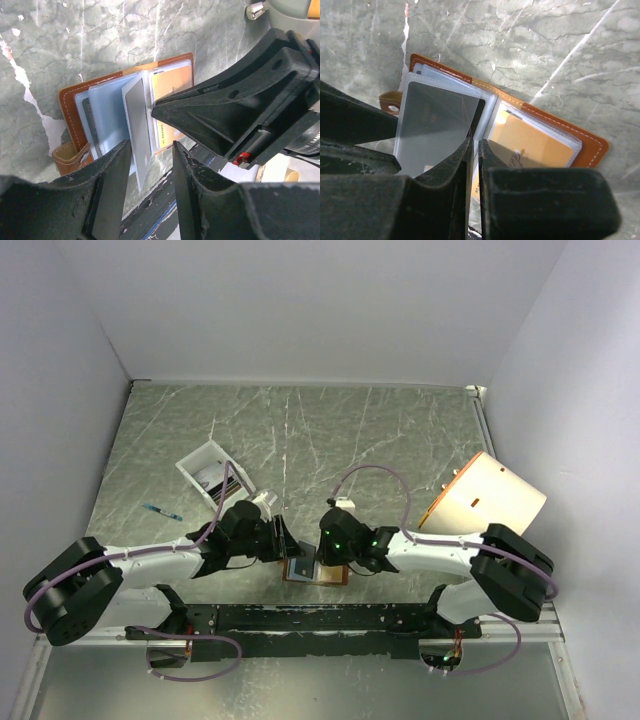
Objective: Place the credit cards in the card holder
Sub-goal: Turn over the card slot in the card holder.
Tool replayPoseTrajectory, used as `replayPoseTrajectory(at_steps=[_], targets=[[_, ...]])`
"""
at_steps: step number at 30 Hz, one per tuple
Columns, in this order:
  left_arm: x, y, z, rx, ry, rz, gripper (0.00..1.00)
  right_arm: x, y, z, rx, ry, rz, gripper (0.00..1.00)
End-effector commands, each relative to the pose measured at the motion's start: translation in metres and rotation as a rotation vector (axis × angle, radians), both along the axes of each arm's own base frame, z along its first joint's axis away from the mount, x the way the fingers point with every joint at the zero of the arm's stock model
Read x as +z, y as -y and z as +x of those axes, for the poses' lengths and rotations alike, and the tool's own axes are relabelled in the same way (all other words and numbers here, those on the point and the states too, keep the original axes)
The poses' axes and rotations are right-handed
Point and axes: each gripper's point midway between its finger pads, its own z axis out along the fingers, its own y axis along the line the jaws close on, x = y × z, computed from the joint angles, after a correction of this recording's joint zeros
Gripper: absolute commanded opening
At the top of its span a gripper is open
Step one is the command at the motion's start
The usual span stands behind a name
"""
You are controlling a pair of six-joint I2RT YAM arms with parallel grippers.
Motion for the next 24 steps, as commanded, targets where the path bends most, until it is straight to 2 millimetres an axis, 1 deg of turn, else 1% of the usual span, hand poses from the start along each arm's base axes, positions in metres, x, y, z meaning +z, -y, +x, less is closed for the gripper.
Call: replayPoseTrajectory(at_steps=[1,4,7,12,15,18,20,24], targets=[[0.025,0.018,0.004,-0.04,0.042,-0.079,0.49,0.015,0.006,0.005,-0.032,0.06,0.021,0.12],[0.026,0.021,0.004,-0.048,0.048,-0.081,0.5,0.022,0.009,0.006,-0.043,0.077,0.035,0.13],[0.026,0.024,0.004,-0.055,0.047,-0.088,0.49,0.023,0.014,0.006,-0.059,0.08,0.022,0.13],[0.031,0.032,0.004,-0.079,0.056,-0.1,0.5,0.028,0.034,0.01,-0.117,0.113,-0.027,0.13],[0.037,0.042,0.004,-0.099,0.069,-0.112,0.5,0.037,0.05,0.013,-0.168,0.148,-0.051,0.13],[0.039,0.055,-0.001,-0.132,0.069,-0.128,0.5,0.05,0.063,0.016,-0.22,0.188,-0.039,0.14],[0.036,0.062,-0.004,-0.15,0.062,-0.127,0.49,0.061,0.07,0.018,-0.25,0.213,-0.017,0.16],[0.036,0.068,-0.005,-0.163,0.062,-0.133,0.49,0.074,0.079,0.019,-0.283,0.248,0.011,0.2]])
